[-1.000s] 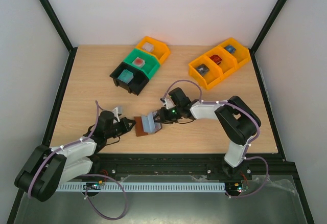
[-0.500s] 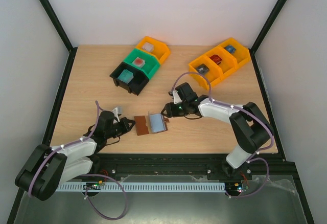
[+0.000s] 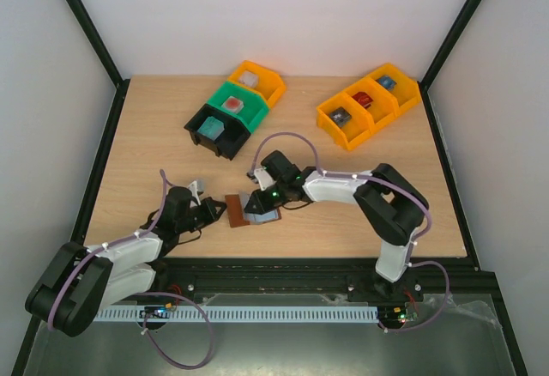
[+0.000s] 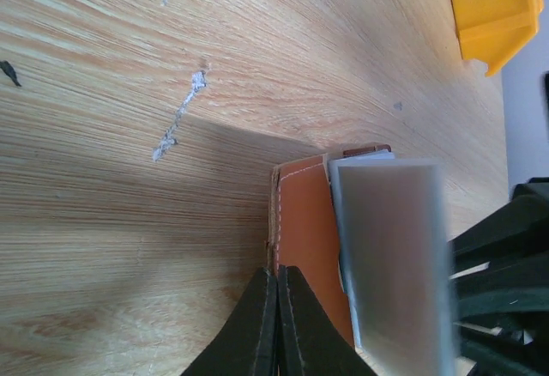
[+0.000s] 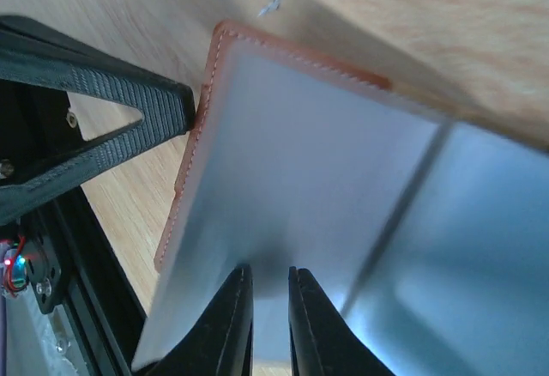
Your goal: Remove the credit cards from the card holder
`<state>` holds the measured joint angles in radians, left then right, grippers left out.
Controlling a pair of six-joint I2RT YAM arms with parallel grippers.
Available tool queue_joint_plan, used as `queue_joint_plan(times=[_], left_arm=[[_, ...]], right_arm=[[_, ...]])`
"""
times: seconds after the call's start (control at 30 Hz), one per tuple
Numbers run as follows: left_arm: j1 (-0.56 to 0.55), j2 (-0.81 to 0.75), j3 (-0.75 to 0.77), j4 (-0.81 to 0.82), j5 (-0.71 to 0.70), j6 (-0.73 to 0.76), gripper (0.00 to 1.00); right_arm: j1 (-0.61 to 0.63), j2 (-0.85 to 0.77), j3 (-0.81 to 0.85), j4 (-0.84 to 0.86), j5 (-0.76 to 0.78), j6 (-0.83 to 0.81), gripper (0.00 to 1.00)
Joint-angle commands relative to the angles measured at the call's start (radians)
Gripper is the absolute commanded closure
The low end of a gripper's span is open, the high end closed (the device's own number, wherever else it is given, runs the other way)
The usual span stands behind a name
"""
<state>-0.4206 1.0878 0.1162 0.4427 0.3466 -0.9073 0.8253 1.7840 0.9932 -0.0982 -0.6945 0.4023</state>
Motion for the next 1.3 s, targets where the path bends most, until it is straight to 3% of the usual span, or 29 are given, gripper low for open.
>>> queue_joint_plan(times=[0.0, 0.07, 0.13, 0.27, 0.33, 0.47, 0.73, 0.97, 1.13, 1.27], left_arm=[[0.005, 0.005, -0.011, 0.022, -0.008, 0.0, 0.94], [0.005, 0.002, -0.012, 0.028, -0.005, 0.002, 0.73], [0.005, 0.0, -0.013, 0.034, -0.002, 0.005, 0.59], [0.005, 0.008, -0.015, 0.038, -0.003, 0.0, 0.4], [0.005, 0.023, -0.016, 0.044, -0.003, -0.008, 0.36], [0.005, 0.072, -0.018, 0.074, 0.005, -0.023, 0.37], [-0.023, 0.205, 0.052, 0.06, 0.011, -0.007, 0.56], [-0.032, 0.25, 0.092, 0.029, 0.014, 0.017, 0.58], [-0.032, 0.242, 0.082, 0.043, 0.014, 0.014, 0.59], [-0.032, 0.237, 0.08, 0.044, 0.014, 0.013, 0.62]], right_arm=[[0.031, 0.079, 0.063, -0.006, -0.023, -0.01, 0.87], [0.031, 0.11, 0.077, -0.041, 0.035, -0.004, 0.88], [0.031, 0.131, 0.082, -0.055, 0.063, -0.001, 0.88], [0.032, 0.163, 0.092, -0.081, 0.109, 0.015, 0.89], [0.033, 0.163, 0.093, -0.087, 0.124, 0.015, 0.9], [0.038, 0.13, 0.092, -0.08, 0.096, -0.01, 0.9], [0.036, 0.025, 0.078, -0.056, -0.044, -0.059, 0.88], [-0.027, -0.056, 0.052, -0.122, 0.065, -0.038, 0.88], [-0.127, -0.071, -0.045, -0.095, 0.137, 0.039, 0.8], [-0.128, -0.019, -0.035, -0.077, 0.06, 0.033, 0.73]])
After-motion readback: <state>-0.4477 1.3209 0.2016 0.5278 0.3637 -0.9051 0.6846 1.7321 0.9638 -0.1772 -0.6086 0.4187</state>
